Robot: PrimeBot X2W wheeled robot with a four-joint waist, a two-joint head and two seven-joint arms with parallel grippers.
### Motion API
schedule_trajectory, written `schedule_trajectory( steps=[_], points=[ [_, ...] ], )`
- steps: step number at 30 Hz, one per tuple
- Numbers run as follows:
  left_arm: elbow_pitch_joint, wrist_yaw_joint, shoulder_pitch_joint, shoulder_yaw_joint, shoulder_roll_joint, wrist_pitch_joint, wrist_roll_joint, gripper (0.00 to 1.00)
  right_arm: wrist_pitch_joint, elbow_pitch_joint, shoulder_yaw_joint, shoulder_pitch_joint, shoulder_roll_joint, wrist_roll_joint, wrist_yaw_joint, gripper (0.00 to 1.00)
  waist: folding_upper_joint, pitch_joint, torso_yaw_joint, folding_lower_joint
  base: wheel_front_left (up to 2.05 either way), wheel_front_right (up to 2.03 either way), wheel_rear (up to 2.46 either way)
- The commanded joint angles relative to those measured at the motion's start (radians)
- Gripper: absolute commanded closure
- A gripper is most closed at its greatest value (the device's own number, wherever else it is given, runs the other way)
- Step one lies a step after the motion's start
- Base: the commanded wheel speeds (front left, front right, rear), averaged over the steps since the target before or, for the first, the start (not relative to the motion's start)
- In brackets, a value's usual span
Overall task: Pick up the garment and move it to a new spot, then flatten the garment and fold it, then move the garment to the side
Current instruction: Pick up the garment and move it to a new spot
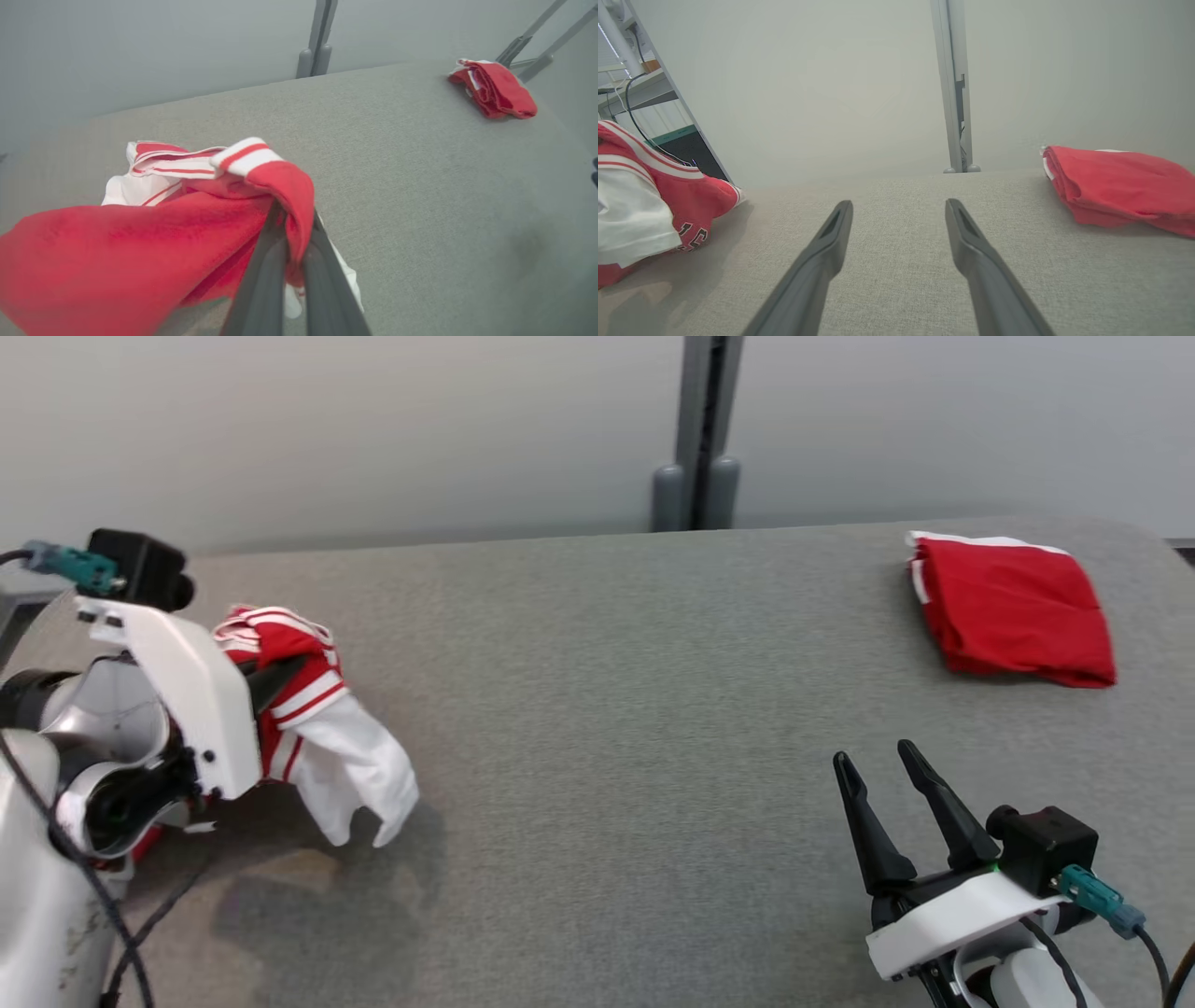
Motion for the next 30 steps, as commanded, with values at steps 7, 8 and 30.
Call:
schedule_trajectory(
  steps=[7,8,30],
  points=[
    [-0.024,-0.009,-0.07,-0.082,-0.087,0.015,-0.006,1.0,-0.005,0.01,0.007,-0.012,0.003,0.007,0.0,0.0,0.0,-0.018,-0.161,0.0,0.0,0.0,0.0],
    [-0.019,-0.009,-0.077,-0.097,-0.102,0.016,-0.006,1.0,-0.005,0.009,0.004,-0.017,0.003,0.009,0.0,0.0,0.0,-0.014,-0.179,0.0,0.0,0.0,0.0],
    [0.33,-0.028,-0.297,-0.302,-0.346,-0.253,0.028,0.52,-0.005,0.008,0.019,-0.081,0.033,0.036,0.0,0.0,0.0,0.115,-0.456,0.0,0.0,0.0,0.0]
  ],
)
